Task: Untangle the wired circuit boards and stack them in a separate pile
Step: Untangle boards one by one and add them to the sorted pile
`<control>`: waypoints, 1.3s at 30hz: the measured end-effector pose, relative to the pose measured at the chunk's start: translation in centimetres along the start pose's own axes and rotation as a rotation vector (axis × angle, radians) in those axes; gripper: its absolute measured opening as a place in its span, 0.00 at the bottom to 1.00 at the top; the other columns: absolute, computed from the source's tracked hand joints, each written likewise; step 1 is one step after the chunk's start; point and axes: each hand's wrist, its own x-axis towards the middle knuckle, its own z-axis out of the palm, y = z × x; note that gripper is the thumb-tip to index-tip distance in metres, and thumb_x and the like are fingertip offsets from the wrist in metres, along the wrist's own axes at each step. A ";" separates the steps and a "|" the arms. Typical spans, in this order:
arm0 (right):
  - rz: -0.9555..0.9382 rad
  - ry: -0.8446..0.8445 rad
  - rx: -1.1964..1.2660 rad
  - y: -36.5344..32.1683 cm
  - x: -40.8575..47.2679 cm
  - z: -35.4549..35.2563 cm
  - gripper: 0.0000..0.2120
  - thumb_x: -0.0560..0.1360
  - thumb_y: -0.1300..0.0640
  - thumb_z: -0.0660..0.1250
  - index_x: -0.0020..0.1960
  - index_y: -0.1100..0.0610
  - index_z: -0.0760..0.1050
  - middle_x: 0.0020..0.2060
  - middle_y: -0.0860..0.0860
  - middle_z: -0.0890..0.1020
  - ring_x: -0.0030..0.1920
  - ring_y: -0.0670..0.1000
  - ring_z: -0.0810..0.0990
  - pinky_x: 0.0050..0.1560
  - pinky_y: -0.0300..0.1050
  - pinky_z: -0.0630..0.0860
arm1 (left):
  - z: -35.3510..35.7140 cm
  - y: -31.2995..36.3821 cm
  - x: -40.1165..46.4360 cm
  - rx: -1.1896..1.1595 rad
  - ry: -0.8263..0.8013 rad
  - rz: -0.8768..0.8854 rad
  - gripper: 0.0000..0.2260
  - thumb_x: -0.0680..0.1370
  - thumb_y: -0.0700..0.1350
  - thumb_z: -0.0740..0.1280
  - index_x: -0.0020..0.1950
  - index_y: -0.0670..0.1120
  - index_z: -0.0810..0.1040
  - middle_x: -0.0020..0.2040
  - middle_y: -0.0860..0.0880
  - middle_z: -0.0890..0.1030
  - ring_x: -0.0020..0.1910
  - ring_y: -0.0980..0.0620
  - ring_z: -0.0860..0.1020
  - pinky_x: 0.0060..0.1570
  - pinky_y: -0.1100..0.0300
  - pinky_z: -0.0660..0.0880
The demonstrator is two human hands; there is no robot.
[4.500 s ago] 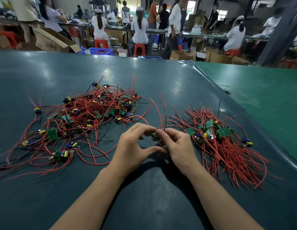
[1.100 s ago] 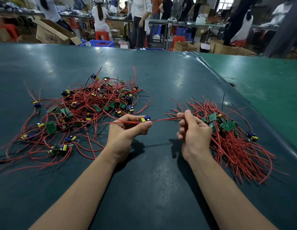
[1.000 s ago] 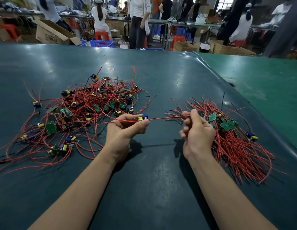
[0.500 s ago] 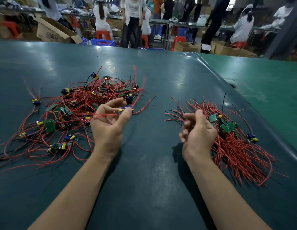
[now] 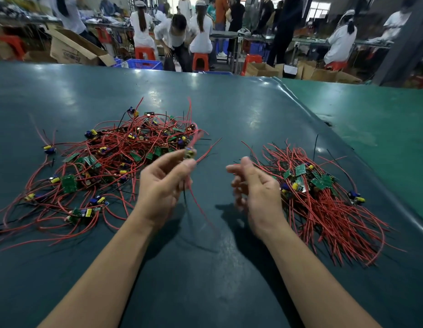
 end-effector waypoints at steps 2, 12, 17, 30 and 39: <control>0.117 -0.159 0.022 0.2 -0.4 0.5 0.16 0.70 0.42 0.69 0.41 0.56 0.83 0.29 0.50 0.74 0.24 0.46 0.68 0.22 0.34 0.61 | 0.3 -0.7 -0.5 0.154 -0.104 -0.077 0.08 0.66 0.40 0.75 0.44 0.46 0.86 0.32 0.49 0.76 0.27 0.56 0.69 0.30 0.63 0.66; 0.160 -0.179 0.143 -0.3 -0.3 0.2 0.09 0.77 0.59 0.67 0.43 0.58 0.85 0.25 0.47 0.71 0.22 0.44 0.66 0.18 0.34 0.61 | 0.2 -1.6 -1.0 0.316 -0.368 -0.239 0.10 0.68 0.46 0.78 0.45 0.46 0.83 0.40 0.45 0.83 0.37 0.51 0.79 0.41 0.60 0.77; 0.092 -0.172 0.150 -0.2 -0.3 0.5 0.10 0.81 0.61 0.62 0.49 0.59 0.83 0.26 0.48 0.69 0.23 0.44 0.64 0.19 0.34 0.61 | 0.6 -1.6 -0.9 0.143 -0.303 -0.369 0.10 0.68 0.48 0.73 0.44 0.44 0.85 0.40 0.43 0.77 0.35 0.52 0.74 0.38 0.61 0.72; -0.010 -0.006 -0.003 0.0 0.4 -0.2 0.10 0.78 0.58 0.69 0.40 0.57 0.84 0.21 0.51 0.69 0.20 0.46 0.62 0.21 0.34 0.60 | 0.5 -1.2 -0.7 0.098 -0.343 -0.432 0.03 0.68 0.41 0.70 0.34 0.44 0.79 0.30 0.49 0.76 0.25 0.56 0.72 0.26 0.68 0.70; -0.022 0.222 0.283 -0.6 1.9 -1.2 0.18 0.80 0.63 0.63 0.31 0.61 0.75 0.23 0.48 0.74 0.18 0.44 0.62 0.18 0.33 0.57 | 0.4 -1.1 -1.1 0.068 -0.473 -0.470 0.03 0.70 0.38 0.67 0.36 0.42 0.75 0.28 0.47 0.73 0.22 0.54 0.68 0.23 0.67 0.66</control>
